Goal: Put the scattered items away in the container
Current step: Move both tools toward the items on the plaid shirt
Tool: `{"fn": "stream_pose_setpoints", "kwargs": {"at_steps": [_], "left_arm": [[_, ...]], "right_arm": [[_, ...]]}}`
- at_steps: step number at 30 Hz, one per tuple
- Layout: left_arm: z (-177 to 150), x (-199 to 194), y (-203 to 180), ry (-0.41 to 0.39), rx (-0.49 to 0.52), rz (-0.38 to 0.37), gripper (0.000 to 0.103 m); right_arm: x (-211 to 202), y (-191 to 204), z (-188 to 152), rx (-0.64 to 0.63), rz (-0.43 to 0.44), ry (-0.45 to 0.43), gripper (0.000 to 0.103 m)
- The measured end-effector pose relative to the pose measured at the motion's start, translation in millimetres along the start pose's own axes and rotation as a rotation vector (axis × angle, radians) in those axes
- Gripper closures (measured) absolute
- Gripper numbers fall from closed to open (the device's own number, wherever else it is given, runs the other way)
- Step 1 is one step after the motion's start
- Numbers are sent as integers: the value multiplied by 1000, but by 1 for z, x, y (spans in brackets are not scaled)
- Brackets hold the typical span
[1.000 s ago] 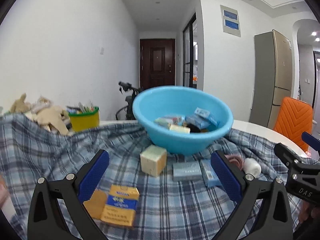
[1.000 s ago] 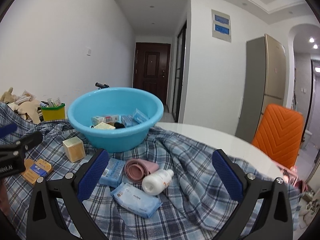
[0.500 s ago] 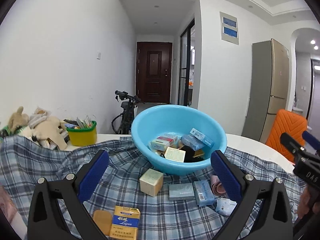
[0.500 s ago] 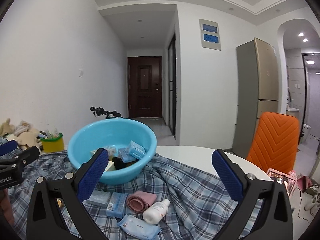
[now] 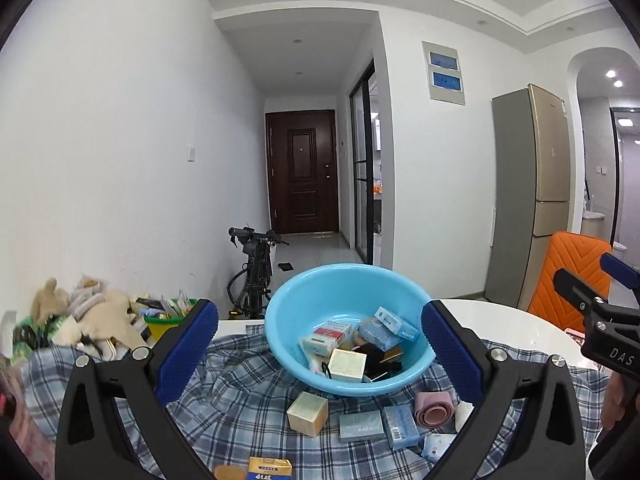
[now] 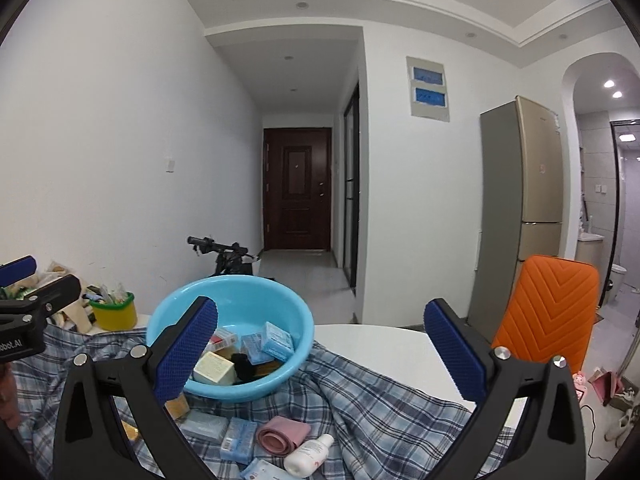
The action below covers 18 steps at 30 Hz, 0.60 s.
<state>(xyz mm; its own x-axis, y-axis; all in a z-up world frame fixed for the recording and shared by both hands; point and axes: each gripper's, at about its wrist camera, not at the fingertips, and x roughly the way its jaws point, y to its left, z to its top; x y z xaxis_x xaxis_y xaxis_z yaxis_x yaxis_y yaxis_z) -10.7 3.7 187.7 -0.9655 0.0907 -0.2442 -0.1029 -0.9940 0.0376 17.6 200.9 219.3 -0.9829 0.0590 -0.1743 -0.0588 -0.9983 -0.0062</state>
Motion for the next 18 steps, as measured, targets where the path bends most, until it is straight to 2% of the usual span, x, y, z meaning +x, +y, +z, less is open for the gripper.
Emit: {"fn": "stream_pose_setpoints", "kwargs": {"at_steps": [6, 10, 13, 15, 18], "left_arm": [[2, 12, -2, 131, 47, 12, 0], [-5, 29, 11, 233, -21, -27, 0], [-13, 47, 20, 360, -60, -72, 0], [-20, 55, 21, 416, -48, -34, 0], [-29, 57, 21, 424, -3, 0, 0]], "right_arm": [[24, -9, 7, 57, 136, 162, 0], [45, -14, 4, 84, 117, 276, 0], [63, -11, 2, 47, 99, 369, 0], [69, -10, -2, 19, 103, 409, 0], [74, -10, -11, -10, 121, 448, 0]]}}
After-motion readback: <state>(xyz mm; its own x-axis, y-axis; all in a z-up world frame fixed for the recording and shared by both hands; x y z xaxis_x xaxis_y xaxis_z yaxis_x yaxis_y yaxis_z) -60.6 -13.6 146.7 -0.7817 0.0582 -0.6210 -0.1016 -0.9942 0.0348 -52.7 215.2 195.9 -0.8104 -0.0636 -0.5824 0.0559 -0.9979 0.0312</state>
